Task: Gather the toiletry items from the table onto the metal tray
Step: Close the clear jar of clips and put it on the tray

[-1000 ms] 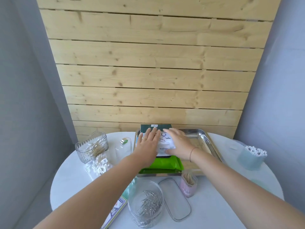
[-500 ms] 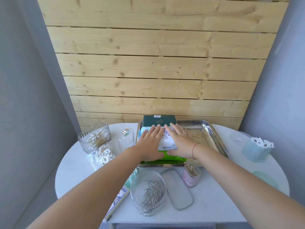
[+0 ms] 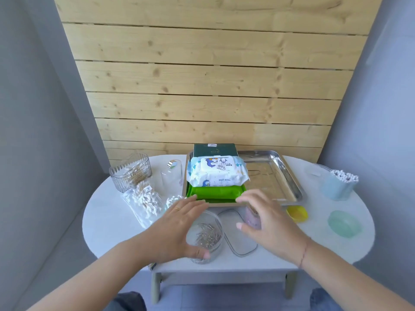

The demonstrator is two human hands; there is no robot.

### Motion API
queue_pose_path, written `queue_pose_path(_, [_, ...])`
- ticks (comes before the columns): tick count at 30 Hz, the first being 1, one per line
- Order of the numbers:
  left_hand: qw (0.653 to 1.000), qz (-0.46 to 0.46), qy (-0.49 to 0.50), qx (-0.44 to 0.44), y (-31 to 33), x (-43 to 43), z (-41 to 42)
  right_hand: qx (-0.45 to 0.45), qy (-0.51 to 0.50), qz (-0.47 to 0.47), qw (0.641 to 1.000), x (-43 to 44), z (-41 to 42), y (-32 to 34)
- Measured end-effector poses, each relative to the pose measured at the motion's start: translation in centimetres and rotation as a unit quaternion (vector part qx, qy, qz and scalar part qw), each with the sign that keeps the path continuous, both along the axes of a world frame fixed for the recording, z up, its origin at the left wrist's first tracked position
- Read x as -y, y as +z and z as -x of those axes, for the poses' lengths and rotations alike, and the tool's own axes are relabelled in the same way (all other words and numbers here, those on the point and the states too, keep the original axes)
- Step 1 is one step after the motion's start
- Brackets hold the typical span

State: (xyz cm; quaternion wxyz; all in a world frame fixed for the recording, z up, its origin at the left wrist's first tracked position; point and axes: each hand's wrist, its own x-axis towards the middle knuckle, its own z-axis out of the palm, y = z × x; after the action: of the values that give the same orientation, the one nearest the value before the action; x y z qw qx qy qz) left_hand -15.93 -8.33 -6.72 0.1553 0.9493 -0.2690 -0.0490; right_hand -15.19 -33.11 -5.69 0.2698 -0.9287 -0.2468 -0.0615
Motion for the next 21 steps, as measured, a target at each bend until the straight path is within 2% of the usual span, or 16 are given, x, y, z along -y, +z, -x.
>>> queue_pose_path(4, [0.999, -0.036, -0.006, 0.027, -2.2, 0.1, 0.4, -0.021, 0.010, 0.021, 0.999, -1.0, 2.2, -2.8])
queue_pose_path(10, [0.997, -0.062, 0.009, 0.054, -2.3, 0.7, 0.5, -0.016, -0.005, 0.027, 1.000, -2.5, 2.9, -3.3])
queue_pose_path(13, [0.996, -0.061, 0.013, 0.060, -2.3, 0.8, 0.5, -0.023, -0.008, 0.028, 0.999, -2.6, 2.8, -3.1])
queue_pose_path(16, [0.994, -0.035, 0.024, 0.102, -2.3, 1.2, 0.4, -0.030, -0.013, 0.025, 0.999, -2.2, 3.0, -3.0])
queue_pose_path(21, [0.994, -0.026, 0.038, 0.097, -1.3, 1.6, 1.0, -0.034, -0.008, 0.002, 0.999, -1.8, 3.4, -2.7])
